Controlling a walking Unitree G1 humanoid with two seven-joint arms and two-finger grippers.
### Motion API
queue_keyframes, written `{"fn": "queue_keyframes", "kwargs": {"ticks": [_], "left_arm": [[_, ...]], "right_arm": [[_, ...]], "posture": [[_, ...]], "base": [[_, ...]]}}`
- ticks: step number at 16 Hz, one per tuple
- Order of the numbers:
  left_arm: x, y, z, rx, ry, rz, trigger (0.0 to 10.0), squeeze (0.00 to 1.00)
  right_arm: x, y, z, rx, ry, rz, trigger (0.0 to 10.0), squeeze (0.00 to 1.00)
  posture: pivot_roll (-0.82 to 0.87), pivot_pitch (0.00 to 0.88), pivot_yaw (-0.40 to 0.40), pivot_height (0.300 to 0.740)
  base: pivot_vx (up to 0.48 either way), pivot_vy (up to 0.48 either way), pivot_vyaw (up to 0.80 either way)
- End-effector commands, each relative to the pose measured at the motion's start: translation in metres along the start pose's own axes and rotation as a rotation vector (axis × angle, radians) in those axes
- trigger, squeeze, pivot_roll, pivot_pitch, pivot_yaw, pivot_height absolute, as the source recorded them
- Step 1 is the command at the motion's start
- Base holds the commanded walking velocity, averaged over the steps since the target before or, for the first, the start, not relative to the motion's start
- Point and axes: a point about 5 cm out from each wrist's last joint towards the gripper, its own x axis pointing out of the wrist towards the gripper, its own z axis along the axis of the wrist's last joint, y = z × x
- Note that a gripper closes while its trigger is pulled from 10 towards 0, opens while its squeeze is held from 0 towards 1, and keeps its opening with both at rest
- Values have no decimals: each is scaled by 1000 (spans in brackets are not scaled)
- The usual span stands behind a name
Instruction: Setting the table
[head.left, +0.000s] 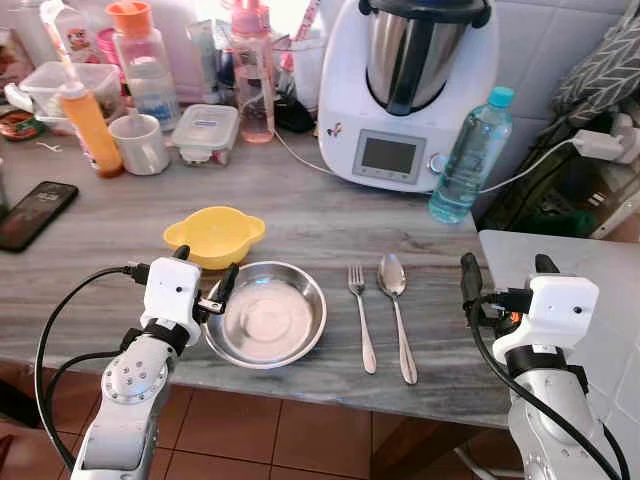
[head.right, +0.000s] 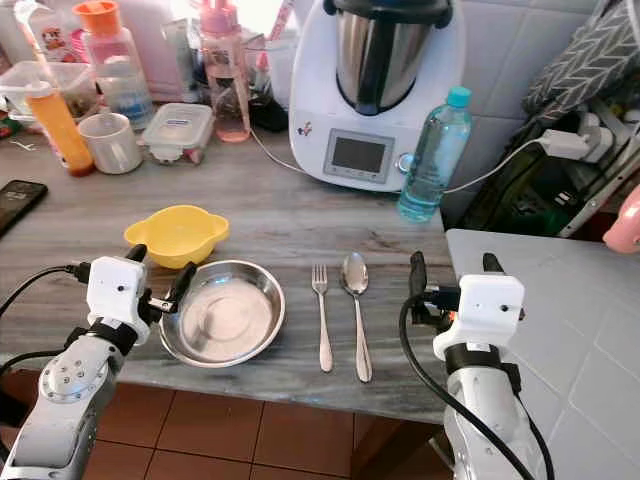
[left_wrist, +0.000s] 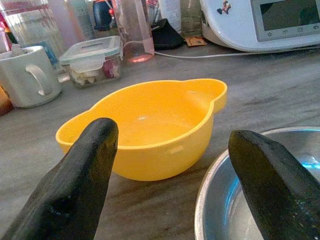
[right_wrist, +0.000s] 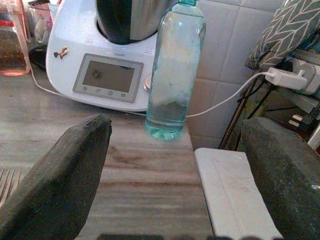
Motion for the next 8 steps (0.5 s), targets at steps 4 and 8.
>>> {"fn": "queue_keyframes", "kwargs": {"ticks": [4,8], "left_arm": [[5,0,5,23,-11,-5,10000,0],[8,0,4,20,-7,-5,10000,0]], "right_arm": [[-1,-3,4,8,-26,-8,10000,0],[0,-2,3,8,-27,-7,10000,0]], "posture": [[119,65,-20,740],[118,59,-19,740]], "base": [[0,0,0],[-120,0,0]]}}
